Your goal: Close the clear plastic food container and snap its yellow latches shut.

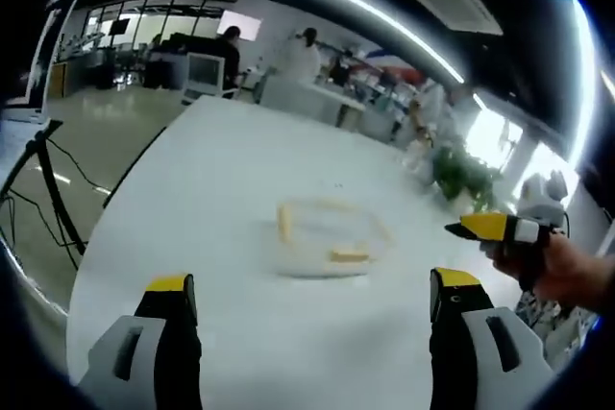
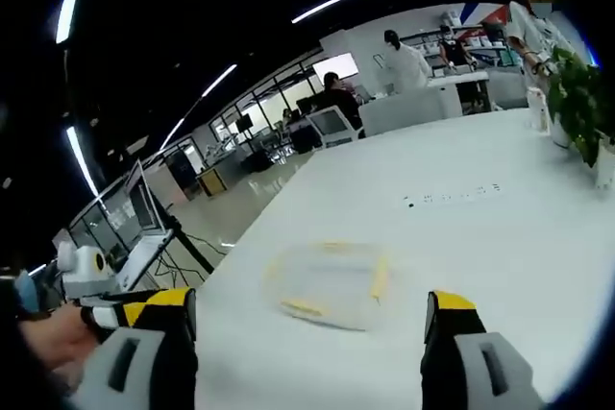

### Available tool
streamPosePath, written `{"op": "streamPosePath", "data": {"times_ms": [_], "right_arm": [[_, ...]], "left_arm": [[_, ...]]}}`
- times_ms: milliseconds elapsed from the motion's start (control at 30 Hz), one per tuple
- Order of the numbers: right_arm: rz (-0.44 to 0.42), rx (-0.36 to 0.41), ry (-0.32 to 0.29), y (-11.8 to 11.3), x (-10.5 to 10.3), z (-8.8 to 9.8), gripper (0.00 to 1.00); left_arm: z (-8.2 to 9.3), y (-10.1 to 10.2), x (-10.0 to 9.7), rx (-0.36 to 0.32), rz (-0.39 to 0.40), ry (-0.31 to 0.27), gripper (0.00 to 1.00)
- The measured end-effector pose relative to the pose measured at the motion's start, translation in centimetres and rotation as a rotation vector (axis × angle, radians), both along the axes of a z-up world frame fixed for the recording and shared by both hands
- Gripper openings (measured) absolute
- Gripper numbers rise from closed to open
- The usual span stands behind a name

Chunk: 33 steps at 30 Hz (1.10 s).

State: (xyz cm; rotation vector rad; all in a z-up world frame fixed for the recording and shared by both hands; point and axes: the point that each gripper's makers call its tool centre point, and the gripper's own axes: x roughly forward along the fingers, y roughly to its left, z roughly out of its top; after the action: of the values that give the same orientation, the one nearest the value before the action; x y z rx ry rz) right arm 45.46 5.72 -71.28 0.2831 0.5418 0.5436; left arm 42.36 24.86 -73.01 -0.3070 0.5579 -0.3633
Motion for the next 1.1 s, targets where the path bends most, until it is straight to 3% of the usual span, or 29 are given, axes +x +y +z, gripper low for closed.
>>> {"op": "streamPosePath", "data": {"times_ms": [267, 633, 767, 867, 967, 1100], "right_arm": [[0.015, -0.008, -0.010, -1.8, -3.6, 0.9, 1.00], [0.017, -0.033, 0.004, -5.4, -7.7, 0.5, 1.00], [0.016, -0.046, 0.017, -6.6, -9.2, 0.0, 1.00], [0.012, -0.055, 0.028, -7.1, -10.1, -0.6, 1.00], [0.008, -0.054, 0.040, -7.4, -10.7, -1.2, 1.00], [0.023, -0.066, 0.061, -7.1, -11.5, -2.2, 1.00]], "left_arm": [[1.9, 0.2, -3.6, 0.028, -0.005, -0.015, 0.99], [4.4, -0.3, -8.2, 0.102, -0.037, -0.059, 0.99], [4.2, -0.2, -9.7, 0.101, -0.027, -0.059, 0.99], [3.4, 0.4, -10.8, 0.168, -0.016, -0.058, 0.99], [2.2, 0.4, -11.9, 0.127, -0.003, -0.022, 0.99], [1.4, 0.7, -12.7, 0.138, 0.002, -0.003, 0.99]]}}
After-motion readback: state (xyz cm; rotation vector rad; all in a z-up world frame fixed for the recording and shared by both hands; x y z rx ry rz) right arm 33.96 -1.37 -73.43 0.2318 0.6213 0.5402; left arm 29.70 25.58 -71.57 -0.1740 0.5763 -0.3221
